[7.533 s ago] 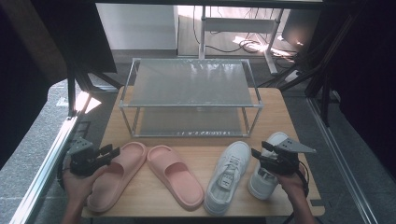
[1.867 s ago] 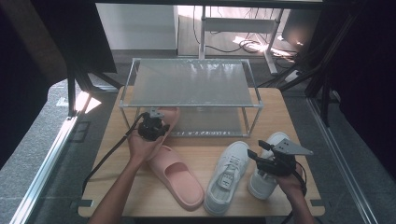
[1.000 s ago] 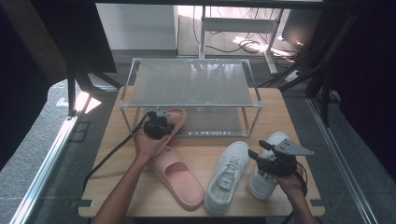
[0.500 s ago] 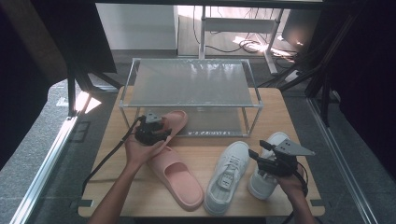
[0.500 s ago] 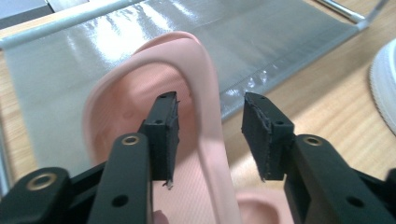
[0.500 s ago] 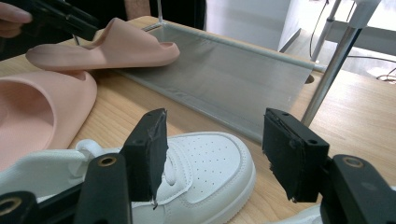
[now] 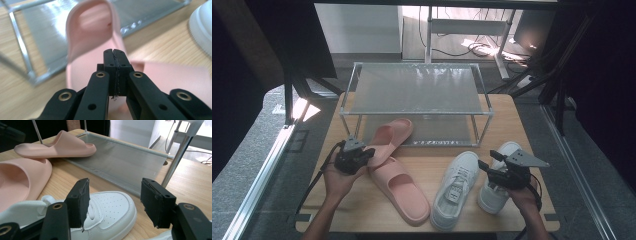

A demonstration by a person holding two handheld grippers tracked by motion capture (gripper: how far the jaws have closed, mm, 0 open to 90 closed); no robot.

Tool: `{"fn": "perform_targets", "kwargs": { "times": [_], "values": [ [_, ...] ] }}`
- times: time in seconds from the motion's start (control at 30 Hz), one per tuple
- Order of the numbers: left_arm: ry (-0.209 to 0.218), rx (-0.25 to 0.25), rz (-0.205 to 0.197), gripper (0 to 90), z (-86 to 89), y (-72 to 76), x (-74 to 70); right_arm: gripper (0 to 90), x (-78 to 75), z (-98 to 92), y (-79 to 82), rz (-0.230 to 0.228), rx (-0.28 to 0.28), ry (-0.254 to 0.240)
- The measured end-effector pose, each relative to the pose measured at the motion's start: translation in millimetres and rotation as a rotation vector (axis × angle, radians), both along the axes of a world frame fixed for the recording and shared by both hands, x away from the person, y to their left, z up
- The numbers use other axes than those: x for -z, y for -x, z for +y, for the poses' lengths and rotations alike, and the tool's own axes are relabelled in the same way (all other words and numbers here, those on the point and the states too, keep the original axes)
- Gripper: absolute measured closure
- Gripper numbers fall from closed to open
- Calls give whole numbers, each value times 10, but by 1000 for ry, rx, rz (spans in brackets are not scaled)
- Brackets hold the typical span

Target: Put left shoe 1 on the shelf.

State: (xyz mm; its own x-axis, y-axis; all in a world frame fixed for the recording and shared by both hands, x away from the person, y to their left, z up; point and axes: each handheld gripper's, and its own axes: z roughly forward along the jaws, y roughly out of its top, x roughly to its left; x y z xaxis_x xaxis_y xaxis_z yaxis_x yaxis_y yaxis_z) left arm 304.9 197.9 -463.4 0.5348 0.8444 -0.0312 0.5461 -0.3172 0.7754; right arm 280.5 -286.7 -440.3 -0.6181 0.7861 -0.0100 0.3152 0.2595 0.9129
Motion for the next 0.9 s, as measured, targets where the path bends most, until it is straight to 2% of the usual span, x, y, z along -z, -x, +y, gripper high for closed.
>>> {"fn": "perform_targets", "kwargs": {
  "times": [0.2,0.37,0.47,0.63,0.83,0.9],
  "values": [
    [-4,-27,22,900,186,193,92,415,-1,3,1,2,-1,2],
    [-9,-42,48,900,302,262,185,415,-2,11,5,-1,-2,3],
    [-9,-52,64,900,342,253,241,415,-5,8,6,-1,-1,2],
    [-20,-48,80,900,308,189,316,415,8,13,-3,3,-1,5],
    [-9,-37,69,900,271,155,266,415,12,1,-8,4,1,5],
    [-18,-29,68,900,241,130,249,415,13,6,-9,5,0,6]
  ]
}}
